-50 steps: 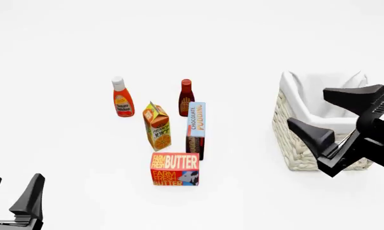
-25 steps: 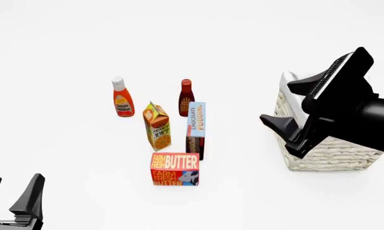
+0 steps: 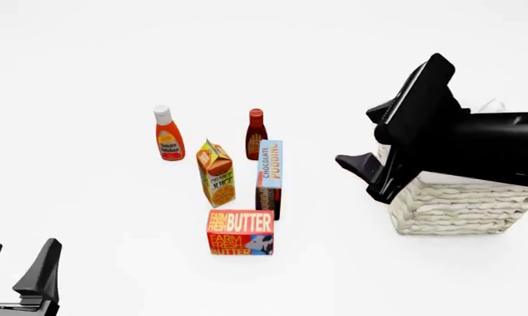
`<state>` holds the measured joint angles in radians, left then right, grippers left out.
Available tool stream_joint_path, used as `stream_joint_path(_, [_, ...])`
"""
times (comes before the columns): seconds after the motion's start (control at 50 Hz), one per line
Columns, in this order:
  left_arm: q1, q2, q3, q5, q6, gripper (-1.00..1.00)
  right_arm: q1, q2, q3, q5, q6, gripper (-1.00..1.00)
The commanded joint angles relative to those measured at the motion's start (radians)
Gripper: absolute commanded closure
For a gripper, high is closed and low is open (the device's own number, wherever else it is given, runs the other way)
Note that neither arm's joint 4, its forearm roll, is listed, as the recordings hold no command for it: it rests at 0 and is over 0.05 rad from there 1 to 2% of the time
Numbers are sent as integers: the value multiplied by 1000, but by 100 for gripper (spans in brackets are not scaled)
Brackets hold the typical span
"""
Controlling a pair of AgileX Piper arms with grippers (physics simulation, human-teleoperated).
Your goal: Pick the butter and place it in the basket.
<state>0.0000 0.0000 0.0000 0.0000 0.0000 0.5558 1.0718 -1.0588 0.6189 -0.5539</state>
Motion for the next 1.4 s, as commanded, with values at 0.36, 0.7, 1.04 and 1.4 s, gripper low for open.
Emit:
stream_joint_path(0.36, [0, 0, 0, 0, 0, -100, 59, 164, -91, 6, -51, -100])
stream_joint_path(0.7, [0, 0, 0, 0, 0, -100, 92, 257, -145, 11, -61, -100])
stream_joint_path(1.04, [0, 0, 0, 0, 0, -100, 133, 327, -194, 31, -67, -100])
stream_joint_path(1.4, [0, 0, 0, 0, 0, -100, 169, 418, -269, 43, -84, -100])
